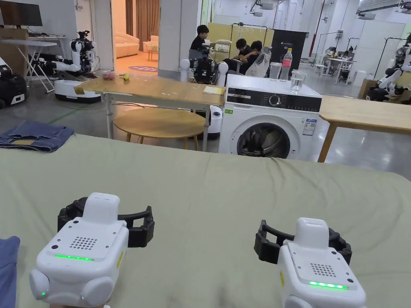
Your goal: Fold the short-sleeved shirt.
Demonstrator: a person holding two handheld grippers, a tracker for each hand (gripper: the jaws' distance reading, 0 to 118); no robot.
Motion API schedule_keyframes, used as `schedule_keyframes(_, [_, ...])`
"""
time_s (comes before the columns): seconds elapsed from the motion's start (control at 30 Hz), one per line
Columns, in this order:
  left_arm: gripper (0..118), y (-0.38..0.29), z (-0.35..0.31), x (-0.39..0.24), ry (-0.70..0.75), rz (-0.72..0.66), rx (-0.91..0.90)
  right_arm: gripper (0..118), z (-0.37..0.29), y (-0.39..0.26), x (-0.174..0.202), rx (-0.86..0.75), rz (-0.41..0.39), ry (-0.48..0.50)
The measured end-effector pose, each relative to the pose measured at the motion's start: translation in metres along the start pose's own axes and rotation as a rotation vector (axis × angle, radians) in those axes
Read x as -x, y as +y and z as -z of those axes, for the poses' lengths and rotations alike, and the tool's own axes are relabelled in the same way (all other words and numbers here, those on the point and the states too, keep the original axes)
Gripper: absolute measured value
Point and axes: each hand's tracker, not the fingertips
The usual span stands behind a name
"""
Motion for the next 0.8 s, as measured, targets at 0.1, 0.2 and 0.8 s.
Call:
schedule_keyframes(0.1, [118,0.0003,-0.0003,-0.0007,0.001,-0.001,0.003,118,-0.0012,0.0005,0.0,0.004,0.006,-0.005])
schedule_keyframes(0.2, [118,0.0001,-0.001,-0.0006,0.007,-0.006,0.001,118,-0.0018,-0.0006,-0.0003,0.005,0.008,0.0])
schedule_keyframes(0.8, [116,-0.0007,-0.0036,-0.0006,0.005,-0.016,0.0,118,-0.0045,-0.0029,0.0052,-0.006,0.009,0.0])
